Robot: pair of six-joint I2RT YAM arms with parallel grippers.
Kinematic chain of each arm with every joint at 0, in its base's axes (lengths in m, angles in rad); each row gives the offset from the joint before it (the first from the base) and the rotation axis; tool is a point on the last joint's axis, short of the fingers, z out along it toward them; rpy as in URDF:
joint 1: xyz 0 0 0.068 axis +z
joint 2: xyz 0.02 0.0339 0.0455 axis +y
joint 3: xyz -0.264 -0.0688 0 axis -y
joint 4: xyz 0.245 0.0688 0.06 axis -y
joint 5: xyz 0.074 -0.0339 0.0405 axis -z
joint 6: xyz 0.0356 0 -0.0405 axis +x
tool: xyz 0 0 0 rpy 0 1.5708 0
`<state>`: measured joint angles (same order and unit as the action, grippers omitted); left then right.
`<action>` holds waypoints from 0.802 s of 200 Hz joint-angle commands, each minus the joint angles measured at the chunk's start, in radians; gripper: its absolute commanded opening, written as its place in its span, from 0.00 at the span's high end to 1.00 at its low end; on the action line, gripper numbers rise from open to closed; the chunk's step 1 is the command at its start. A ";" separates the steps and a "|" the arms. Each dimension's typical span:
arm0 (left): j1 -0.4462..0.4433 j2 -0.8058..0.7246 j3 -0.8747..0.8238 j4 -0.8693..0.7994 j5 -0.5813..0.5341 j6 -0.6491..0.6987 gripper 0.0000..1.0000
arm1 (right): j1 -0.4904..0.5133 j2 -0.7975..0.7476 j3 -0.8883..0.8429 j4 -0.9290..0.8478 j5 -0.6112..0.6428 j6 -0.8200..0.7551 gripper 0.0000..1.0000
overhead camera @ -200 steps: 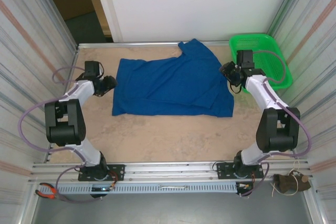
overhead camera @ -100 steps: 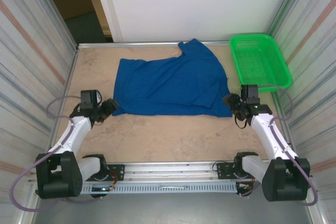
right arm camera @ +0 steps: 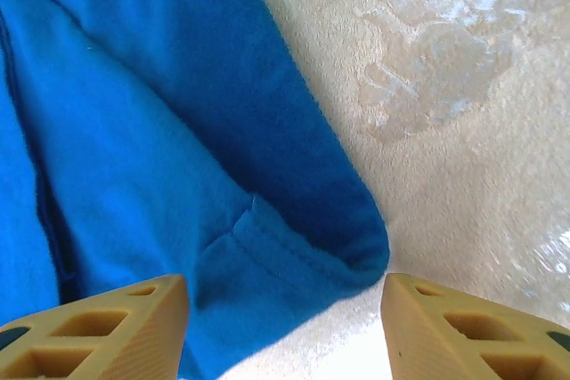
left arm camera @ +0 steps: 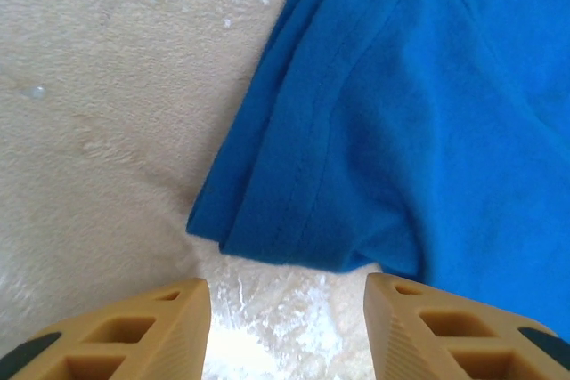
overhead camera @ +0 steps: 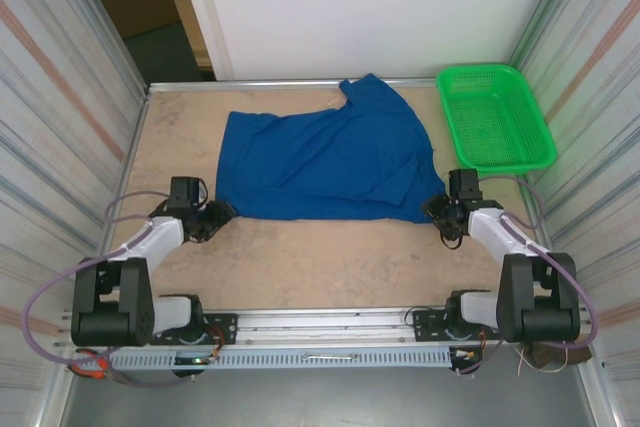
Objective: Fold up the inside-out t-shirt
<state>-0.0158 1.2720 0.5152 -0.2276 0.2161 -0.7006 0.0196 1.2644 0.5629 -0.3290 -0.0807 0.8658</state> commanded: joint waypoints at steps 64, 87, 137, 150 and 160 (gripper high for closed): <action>0.040 0.099 0.119 -0.014 -0.090 0.058 1.00 | -0.030 0.017 0.027 0.003 0.020 0.023 1.00; 0.072 0.018 0.088 -0.058 -0.089 0.058 1.00 | -0.077 -0.107 -0.005 -0.078 0.019 0.017 1.00; 0.094 -0.198 -0.011 -0.185 -0.055 0.008 1.00 | -0.132 -0.369 -0.085 -0.260 -0.004 0.032 1.00; 0.094 -0.259 -0.044 -0.220 -0.060 -0.011 1.00 | -0.132 -0.427 -0.113 -0.294 -0.015 0.049 1.00; 0.095 -0.313 -0.074 -0.241 -0.064 -0.030 1.00 | -0.132 -0.470 -0.133 -0.327 -0.015 0.060 1.00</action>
<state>0.0650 1.0588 0.4995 -0.3622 0.1814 -0.6849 -0.1005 0.8757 0.4744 -0.5190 -0.1104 0.8898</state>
